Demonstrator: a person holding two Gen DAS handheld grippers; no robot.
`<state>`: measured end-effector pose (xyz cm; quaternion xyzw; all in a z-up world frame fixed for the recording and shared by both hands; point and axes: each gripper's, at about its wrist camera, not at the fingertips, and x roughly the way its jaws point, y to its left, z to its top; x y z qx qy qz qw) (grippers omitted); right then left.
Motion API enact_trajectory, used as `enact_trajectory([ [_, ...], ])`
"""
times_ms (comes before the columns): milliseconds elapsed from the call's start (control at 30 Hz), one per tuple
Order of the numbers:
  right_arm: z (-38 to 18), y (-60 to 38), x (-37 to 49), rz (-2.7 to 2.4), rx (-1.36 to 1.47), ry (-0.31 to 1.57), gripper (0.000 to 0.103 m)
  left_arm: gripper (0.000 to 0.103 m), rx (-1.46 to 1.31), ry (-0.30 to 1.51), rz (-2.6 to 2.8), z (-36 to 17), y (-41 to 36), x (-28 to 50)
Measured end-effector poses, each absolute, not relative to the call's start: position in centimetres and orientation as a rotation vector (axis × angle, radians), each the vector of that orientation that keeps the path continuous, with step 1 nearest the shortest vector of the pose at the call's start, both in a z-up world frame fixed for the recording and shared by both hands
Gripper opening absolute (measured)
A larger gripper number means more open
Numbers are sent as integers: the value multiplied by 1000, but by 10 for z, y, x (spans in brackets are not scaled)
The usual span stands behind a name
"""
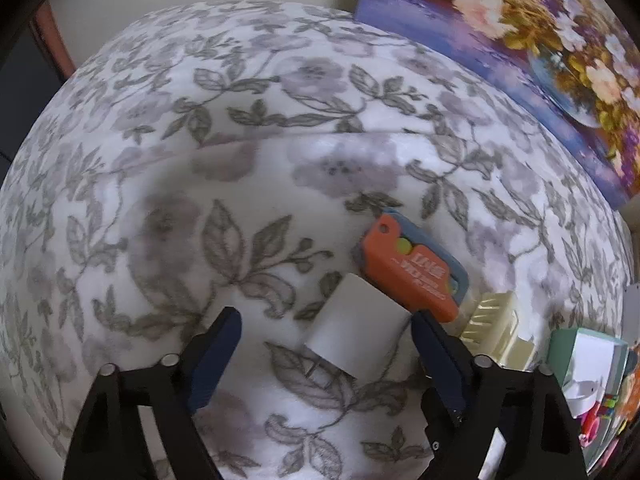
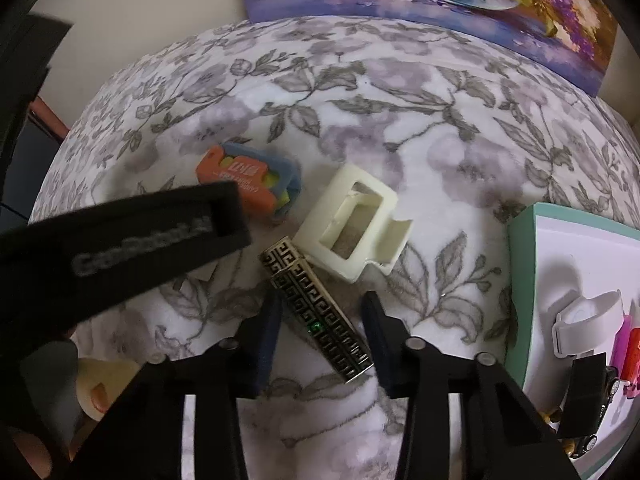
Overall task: Organize rigid objects
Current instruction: 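Reach the left tool to the white charger cube while the right tool reaches the gold-patterned clip, then close the left tool on the white charger cube while the right tool grasps the gold-patterned clip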
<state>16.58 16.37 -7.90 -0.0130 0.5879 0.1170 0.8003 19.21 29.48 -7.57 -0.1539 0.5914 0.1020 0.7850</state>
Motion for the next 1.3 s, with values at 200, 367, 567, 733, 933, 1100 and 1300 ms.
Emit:
enact_trajectory([
  [200,-80,155,162,235,-9,1271,29,60,-296,1303,178,-85,278,199],
  [367,-79,145,156,223,-5,1280,25,59,-286,1307,189,-86,275,200],
  [567,-78,140,149,210,2,1305,21,58,-307,1322,218,-84,277,187],
  [733,-68,133,137,232,60,1309,21,58,-318,1310,218,-72,274,170],
  [933,-46,116,123,228,97,1283,21,58,-281,1264,212,-42,266,149],
  [1100,-23,95,111,207,126,1236,21,58,-267,1224,209,-19,265,137],
  [1300,3,62,100,163,205,1199,21,58,-271,1168,169,5,247,133],
])
